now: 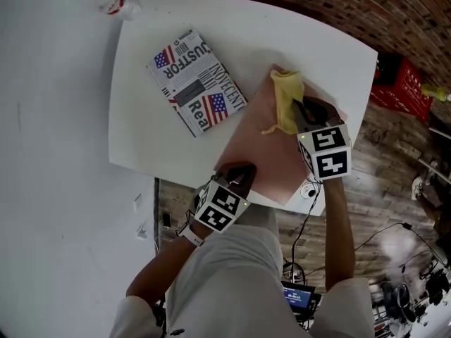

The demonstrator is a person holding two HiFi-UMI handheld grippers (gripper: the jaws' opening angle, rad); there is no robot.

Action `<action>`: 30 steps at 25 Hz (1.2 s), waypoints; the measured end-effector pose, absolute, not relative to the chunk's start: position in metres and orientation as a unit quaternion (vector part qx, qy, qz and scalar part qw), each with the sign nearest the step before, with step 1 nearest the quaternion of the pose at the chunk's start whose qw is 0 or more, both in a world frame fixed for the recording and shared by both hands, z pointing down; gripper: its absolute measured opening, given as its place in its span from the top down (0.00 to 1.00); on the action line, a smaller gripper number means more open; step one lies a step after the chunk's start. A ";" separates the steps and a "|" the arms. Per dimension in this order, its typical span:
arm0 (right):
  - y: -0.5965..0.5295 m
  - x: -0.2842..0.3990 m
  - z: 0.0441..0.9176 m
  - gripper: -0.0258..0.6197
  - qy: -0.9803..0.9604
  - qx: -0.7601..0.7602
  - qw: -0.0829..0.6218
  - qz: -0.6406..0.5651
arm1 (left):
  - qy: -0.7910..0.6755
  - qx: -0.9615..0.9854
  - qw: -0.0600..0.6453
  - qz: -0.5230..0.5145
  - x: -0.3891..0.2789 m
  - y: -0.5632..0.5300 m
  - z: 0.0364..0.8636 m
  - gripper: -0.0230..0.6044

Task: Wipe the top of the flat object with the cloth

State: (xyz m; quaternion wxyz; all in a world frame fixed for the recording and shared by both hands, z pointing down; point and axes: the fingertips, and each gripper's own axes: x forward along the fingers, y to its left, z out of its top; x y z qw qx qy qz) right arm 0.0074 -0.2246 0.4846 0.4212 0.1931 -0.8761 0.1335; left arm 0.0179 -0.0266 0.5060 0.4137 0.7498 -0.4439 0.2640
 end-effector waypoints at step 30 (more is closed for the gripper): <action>-0.314 -0.048 0.496 0.89 -0.872 -0.041 0.478 -0.097 | -0.457 0.746 0.399 0.274 0.017 -0.026 0.507 0.93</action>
